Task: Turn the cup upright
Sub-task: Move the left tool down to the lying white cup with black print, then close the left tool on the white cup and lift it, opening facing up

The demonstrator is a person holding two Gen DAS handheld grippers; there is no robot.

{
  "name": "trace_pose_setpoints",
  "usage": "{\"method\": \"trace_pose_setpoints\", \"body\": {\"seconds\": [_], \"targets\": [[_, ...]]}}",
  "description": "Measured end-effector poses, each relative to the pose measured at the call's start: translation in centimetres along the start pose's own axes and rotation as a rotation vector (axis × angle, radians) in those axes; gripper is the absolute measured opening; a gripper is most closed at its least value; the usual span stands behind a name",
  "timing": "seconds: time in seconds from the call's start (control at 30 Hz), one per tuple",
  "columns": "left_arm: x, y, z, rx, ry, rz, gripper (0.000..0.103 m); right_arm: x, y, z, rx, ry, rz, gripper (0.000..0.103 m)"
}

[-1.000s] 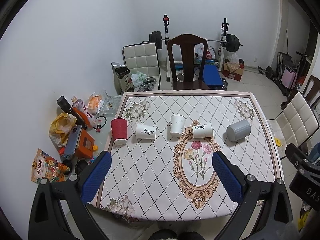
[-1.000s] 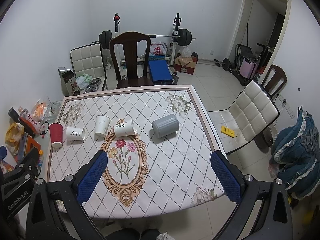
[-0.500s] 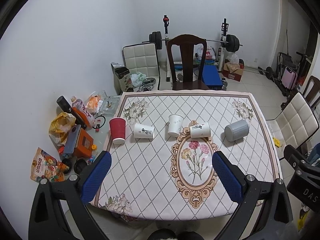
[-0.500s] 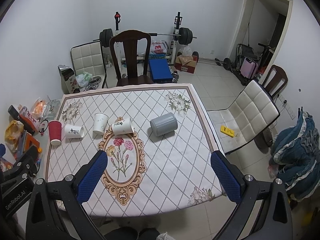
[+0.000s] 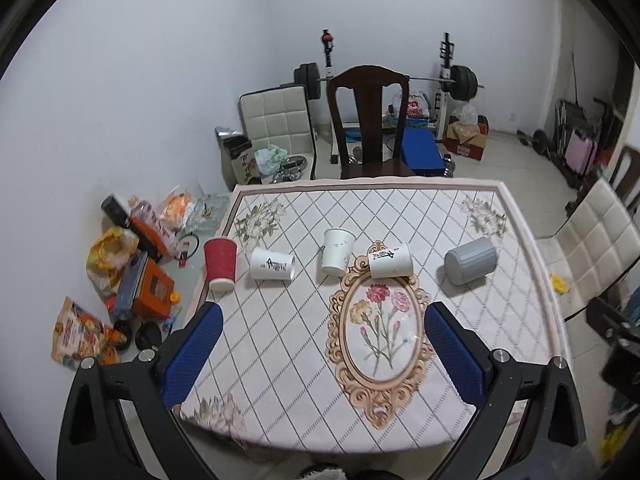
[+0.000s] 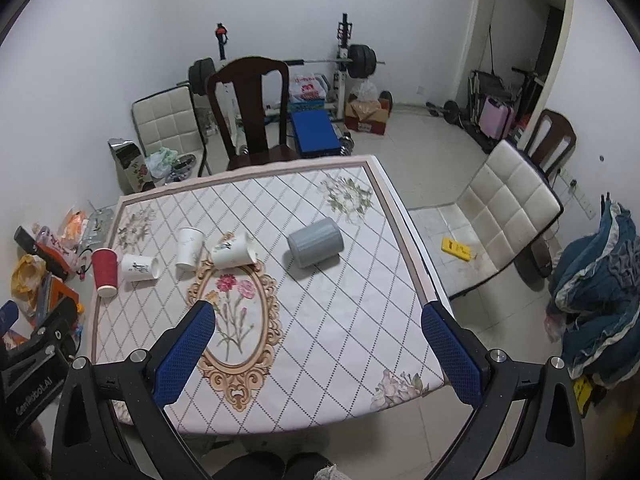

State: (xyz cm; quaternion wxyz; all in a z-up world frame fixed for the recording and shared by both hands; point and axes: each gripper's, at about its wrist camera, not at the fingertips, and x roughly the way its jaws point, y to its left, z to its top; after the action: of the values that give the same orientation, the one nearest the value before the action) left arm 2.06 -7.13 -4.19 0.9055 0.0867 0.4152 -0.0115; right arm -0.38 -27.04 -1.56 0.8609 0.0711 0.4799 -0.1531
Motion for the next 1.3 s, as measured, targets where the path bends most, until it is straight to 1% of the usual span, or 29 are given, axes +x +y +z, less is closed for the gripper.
{"method": "trace_pose_setpoints", "body": {"seconds": [0.07, 0.1, 0.23, 0.27, 0.37, 0.47, 0.53, 0.67, 0.8, 0.93, 0.97, 1.1, 1.13, 1.17, 1.2, 1.23, 1.27, 1.3], "targets": [[2.0, -1.2, -0.3, 0.065, 0.004, 0.032, 0.103, 2.1, -0.8, -0.2, 0.001, 0.028, -0.016, 0.103], [3.6, -2.0, -0.6, 0.106, 0.018, 0.044, 0.103, 3.3, -1.1, -0.3, 0.002, 0.047, -0.028, 0.103], [9.0, -4.0, -0.8, 0.226, 0.070, 0.070, 0.103, 9.6, -2.0, -1.4, 0.015, 0.159, -0.063, 0.103], [10.2, -4.4, -0.8, 0.252, 0.081, 0.073, 0.103, 11.8, -2.1, -1.9, 0.016, 0.203, -0.068, 0.103], [14.9, -6.1, -0.6, 0.356, 0.124, 0.077, 0.103, 17.0, -2.4, -3.1, 0.028, 0.298, -0.084, 0.103], [19.2, -7.7, -0.3, 0.470, 0.161, 0.069, 0.103, 21.8, -2.5, -4.2, 0.053, 0.371, -0.112, 0.103], [22.6, -9.3, 0.0, 0.576, 0.186, 0.057, 0.103, 24.8, -2.6, -4.8, 0.073, 0.421, -0.138, 0.103], [27.5, -11.6, 0.6, 0.740, 0.216, 0.030, 0.102, 30.5, -2.8, -5.2, 0.124, 0.513, -0.172, 0.103], [31.5, -13.9, 0.9, 0.875, 0.238, -0.011, 0.102, 33.6, -2.7, -5.0, 0.156, 0.562, -0.190, 0.103], [34.3, -15.9, 0.7, 0.977, 0.257, -0.035, 0.102, 36.0, -3.0, -4.8, 0.186, 0.597, -0.211, 0.103], [34.8, -16.2, 0.6, 0.993, 0.261, -0.039, 0.098, 36.5, -3.2, -4.7, 0.194, 0.605, -0.214, 0.103], [36.4, -17.5, 0.3, 1.046, 0.282, -0.057, 0.097, 38.0, -3.8, -4.6, 0.219, 0.628, -0.223, 0.103], [36.7, -17.6, 0.2, 1.050, 0.287, -0.065, 0.095, 38.3, -3.9, -4.6, 0.224, 0.634, -0.226, 0.103], [36.9, -17.9, 0.1, 1.054, 0.295, -0.080, 0.087, 38.5, -4.1, -4.6, 0.226, 0.638, -0.229, 0.103], [37.1, -18.1, 0.0, 1.060, 0.302, -0.088, 0.081, 38.7, -4.1, -4.6, 0.228, 0.642, -0.234, 0.103], [37.2, -18.2, -0.1, 1.067, 0.309, -0.090, 0.070, 38.8, -4.1, -4.5, 0.230, 0.644, -0.236, 0.103], [37.3, -18.2, -0.3, 1.071, 0.314, -0.097, 0.065, 38.9, -4.1, -4.5, 0.232, 0.647, -0.239, 0.103], [37.3, -18.2, -0.5, 1.073, 0.307, -0.100, 0.065, 39.1, -4.2, -4.4, 0.234, 0.647, -0.240, 0.103]]}}
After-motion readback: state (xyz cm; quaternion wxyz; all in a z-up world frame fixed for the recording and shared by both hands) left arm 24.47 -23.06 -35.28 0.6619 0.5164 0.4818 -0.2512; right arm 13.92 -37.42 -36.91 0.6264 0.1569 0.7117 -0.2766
